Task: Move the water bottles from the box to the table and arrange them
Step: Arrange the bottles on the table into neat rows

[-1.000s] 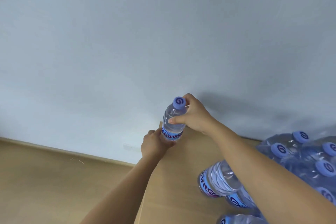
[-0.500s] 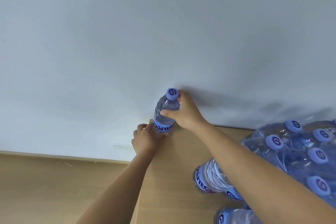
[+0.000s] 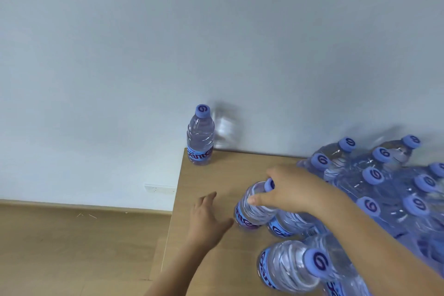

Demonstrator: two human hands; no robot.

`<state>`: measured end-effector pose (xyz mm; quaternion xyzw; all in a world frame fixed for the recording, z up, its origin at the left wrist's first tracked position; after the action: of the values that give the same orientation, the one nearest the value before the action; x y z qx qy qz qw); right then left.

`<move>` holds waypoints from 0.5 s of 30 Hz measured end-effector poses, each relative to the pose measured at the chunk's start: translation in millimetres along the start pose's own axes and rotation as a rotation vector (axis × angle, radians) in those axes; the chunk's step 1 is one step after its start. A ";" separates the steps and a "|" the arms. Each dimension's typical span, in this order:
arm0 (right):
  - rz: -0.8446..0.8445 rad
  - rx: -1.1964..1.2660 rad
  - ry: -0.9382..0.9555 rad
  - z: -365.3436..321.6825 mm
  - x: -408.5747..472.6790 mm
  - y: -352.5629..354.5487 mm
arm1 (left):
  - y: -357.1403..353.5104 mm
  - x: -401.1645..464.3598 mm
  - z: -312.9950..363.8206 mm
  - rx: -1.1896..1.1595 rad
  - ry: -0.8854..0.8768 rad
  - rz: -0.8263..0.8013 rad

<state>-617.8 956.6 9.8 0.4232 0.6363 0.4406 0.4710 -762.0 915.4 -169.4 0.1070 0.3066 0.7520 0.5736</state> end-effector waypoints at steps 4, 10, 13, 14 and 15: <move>0.119 0.094 0.098 4.7 -0.8 -5.1 | -1.8 -15.5 12.8 -0.046 -0.040 -0.163; 0.095 0.352 0.338 11.0 -3.7 56.7 | 32.4 -31.1 43.5 -0.489 -0.042 -0.403; 0.157 0.784 0.313 7.9 2.0 80.2 | 48.9 -41.1 60.1 -0.734 -0.033 -0.353; 0.162 0.915 0.255 6.0 4.6 78.4 | 54.0 -42.3 65.4 -0.768 -0.030 -0.265; 0.162 0.992 0.201 1.5 6.1 71.6 | 59.0 -42.9 69.5 -0.767 -0.027 -0.149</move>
<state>-608.8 980.9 76.8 0.5992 0.7763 0.1592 0.1141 -759.7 890.1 -72.0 -0.1278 0.0025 0.7668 0.6291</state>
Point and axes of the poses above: each hand's wrist, its own x-axis towards the middle knuckle, its own y-axis out of the back of the hand, z = x × y, the point moved 4 cm from there along x, towards the middle knuckle, and after that the axes turned 15 degrees about z, right-handed, at the moved point
